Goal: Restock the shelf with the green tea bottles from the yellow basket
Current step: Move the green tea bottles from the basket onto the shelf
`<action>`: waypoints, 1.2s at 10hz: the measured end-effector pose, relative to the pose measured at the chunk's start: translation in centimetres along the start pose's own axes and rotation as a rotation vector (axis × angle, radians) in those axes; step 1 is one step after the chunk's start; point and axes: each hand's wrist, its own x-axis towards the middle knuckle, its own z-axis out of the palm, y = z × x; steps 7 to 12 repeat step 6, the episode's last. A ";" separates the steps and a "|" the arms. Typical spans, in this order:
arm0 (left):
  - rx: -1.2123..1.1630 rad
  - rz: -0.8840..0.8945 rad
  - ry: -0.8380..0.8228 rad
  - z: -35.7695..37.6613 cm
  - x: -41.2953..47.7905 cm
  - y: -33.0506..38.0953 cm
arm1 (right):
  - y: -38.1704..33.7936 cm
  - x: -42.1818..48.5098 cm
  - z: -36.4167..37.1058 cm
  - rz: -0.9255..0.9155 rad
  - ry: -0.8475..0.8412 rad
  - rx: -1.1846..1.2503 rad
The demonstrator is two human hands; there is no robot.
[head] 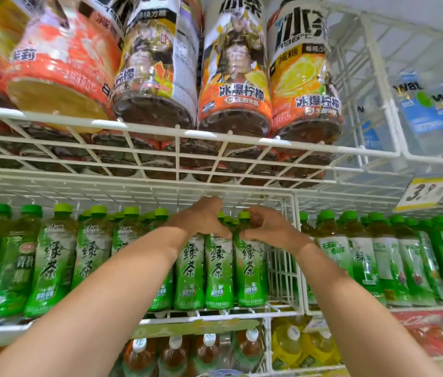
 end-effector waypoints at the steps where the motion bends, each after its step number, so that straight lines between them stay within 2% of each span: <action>1: -0.006 0.007 0.035 0.4 -1.0 0.5 | -0.3 -0.7 0.6 0.022 0.048 -0.102; 2: 0.021 0.022 0.125 1.0 -3.1 0.9 | -2.0 -2.2 1.2 -0.019 0.118 -0.309; 3: 0.122 0.033 0.204 0.4 -6.8 1.1 | -4.3 -4.4 2.0 0.018 0.172 -0.454; 4: 0.259 -0.007 0.209 -1.1 -12.3 0.3 | -6.9 -7.1 3.6 -0.028 0.188 -0.526; 6: 0.546 -0.160 0.226 -2.2 -23.7 -5.9 | -14.5 -11.8 10.7 -0.182 0.041 -0.695; 12: 0.546 -0.160 0.226 -2.2 -23.7 -5.9 | -14.5 -11.8 10.7 -0.182 0.041 -0.695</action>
